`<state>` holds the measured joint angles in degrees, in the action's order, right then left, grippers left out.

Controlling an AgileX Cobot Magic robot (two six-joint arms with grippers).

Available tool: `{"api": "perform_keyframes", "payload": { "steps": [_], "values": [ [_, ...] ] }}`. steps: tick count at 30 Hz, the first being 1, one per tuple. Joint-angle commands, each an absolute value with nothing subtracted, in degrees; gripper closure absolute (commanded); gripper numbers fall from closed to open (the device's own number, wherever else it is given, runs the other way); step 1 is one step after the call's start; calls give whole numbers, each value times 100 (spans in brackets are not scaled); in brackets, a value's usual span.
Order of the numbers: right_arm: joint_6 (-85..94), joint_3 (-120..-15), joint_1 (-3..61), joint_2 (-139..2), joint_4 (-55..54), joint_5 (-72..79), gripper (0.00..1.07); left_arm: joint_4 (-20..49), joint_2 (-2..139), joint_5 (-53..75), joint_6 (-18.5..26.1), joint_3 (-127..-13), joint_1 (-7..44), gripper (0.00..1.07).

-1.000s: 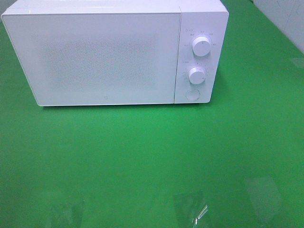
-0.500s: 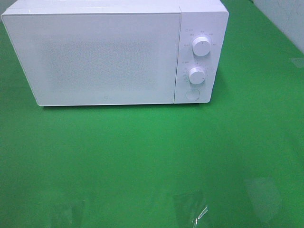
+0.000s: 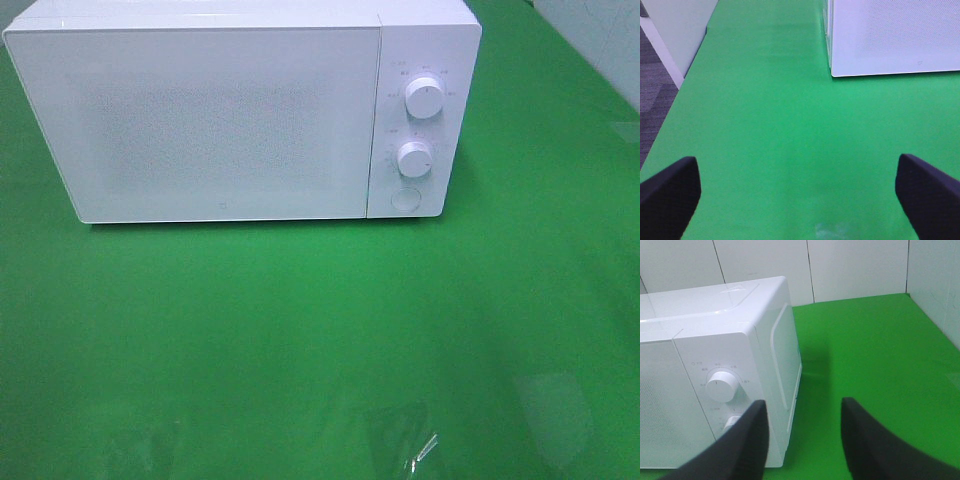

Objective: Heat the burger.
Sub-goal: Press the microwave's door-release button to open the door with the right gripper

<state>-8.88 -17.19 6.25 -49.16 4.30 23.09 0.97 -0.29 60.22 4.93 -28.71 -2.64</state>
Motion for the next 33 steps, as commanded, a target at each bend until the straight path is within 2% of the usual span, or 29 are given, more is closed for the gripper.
{"api": "perform_keyframes", "payload": {
  "steps": [1, 2, 5, 6, 7, 9, 14, 19, 20, 21, 22, 23, 24, 25, 27, 28, 31, 33],
  "values": [
    [-877, -1627, 613, -5128, 355, 2773, 76, 103, -143, 5947, 498, -2859, -269, 9],
    [-877, -1541, 613, -5334, 355, 3100, 85, 103, -143, 5947, 498, -2859, -269, 9],
    [-877, -1495, 613, -5466, 355, 3266, 90, 103, -143, 5947, 498, -2859, -269, 9],
    [-882, -1409, 613, -5695, 350, 3547, 97, 103, -143, 5947, 498, -2859, -269, 9],
    [-882, -1409, 613, -5695, 350, 3547, 97, 103, -143, 5947, 498, -2859, -269, 9],
    [-1220, -1335, 613, -6199, 338, 3890, 107, 103, -143, 5947, 498, -2859, -269, 9],
    [-2040, -1335, 647, -6652, 355, 4160, 107, 103, -143, 5947, 498, -2859, -269, 9],
    [-2286, -1335, 1283, -7202, 258, 4693, 107, 103, -143, 5947, 498, -2859, -269, 9],
    [-2189, -1335, 1581, -7414, -52, 4864, 107, 103, -143, 5947, 498, -2859, -269, 9],
    [-2189, -1335, 1581, -7414, -52, 4864, 107, 103, -143, 5947, 498, -2859, -269, 9],
    [-2057, -1335, 1971, -7695, -710, 5071, 107, 103, -143, 5947, 498, -2859, -269, 9],
    [-2057, -1335, 1971, -7695, -710, 5071, 107, 103, -143, 5947, 498, -2859, -269, 9],
    [-1988, -1341, 2355, -7993, -1283, 5265, 107, 103, -143, 5947, 498, -2859, -269, 9],
    [-1988, -1341, 2355, -7993, -1283, 5265, 107, 103, -143, 5947, 498, -2859, -269, 9],
    [-2086, -1341, 2899, -8371, -2068, 5689, 107, 103, -143, 5947, 498, -2859, -269, 9],
    [-2086, -1341, 2899, -8371, -2068, 5689, 107, 103, -143, 5947, 498, -2859, -269, 9],
    [-2928, -1346, 3587, -8795, -2767, 6234, 107, 103, -143, 5947, 498, -2859, -269, 9],
    [-3197, -1346, 3730, -8892, -2882, 6348, 107, 103, -143, 5947, 498, -2859, -269, 9]
  ]
}}
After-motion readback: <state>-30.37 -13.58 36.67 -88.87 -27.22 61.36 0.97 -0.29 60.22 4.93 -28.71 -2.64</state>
